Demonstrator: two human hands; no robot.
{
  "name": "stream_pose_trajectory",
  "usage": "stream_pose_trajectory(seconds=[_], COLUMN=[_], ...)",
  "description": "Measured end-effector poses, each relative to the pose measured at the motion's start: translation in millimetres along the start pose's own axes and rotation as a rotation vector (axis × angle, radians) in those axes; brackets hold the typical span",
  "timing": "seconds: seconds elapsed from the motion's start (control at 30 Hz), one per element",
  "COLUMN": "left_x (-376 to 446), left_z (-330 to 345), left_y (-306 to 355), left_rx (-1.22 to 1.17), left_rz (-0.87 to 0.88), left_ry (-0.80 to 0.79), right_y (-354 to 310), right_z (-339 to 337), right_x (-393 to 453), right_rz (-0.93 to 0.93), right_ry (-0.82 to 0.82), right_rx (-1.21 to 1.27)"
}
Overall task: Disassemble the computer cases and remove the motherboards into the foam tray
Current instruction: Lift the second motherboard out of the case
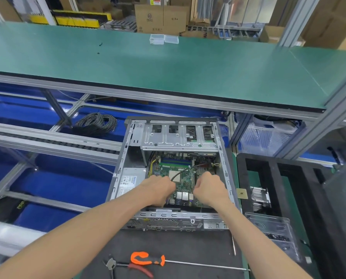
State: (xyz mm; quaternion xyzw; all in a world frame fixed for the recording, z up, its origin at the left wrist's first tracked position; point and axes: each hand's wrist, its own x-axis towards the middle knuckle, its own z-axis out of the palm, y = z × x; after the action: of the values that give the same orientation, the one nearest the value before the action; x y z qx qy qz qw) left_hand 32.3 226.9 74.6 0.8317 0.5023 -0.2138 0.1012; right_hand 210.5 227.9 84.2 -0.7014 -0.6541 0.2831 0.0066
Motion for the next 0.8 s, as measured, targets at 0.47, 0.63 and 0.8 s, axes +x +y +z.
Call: stream_pose_trajectory(seconds=[0.47,0.63,0.8], left_x=[-10.0,-12.0,-18.6], left_z=[-4.9,-4.3,1.5], left_y=[-5.8,-11.9,-16.9], left_rx=[-0.091,-0.142,-0.163], left_rz=[-0.044,-0.035,0.011], left_ry=[0.177,0.268,0.401], right_y=[1.7,1.3,1.4], right_z=[4.7,2.6,-3.3], right_x=[-9.6,-9.5,-13.8], right_rz=[-0.371,-0.467,-0.501], right_ry=[-0.040,0.118,0.132], right_rx=[-0.368,-0.514,-0.410])
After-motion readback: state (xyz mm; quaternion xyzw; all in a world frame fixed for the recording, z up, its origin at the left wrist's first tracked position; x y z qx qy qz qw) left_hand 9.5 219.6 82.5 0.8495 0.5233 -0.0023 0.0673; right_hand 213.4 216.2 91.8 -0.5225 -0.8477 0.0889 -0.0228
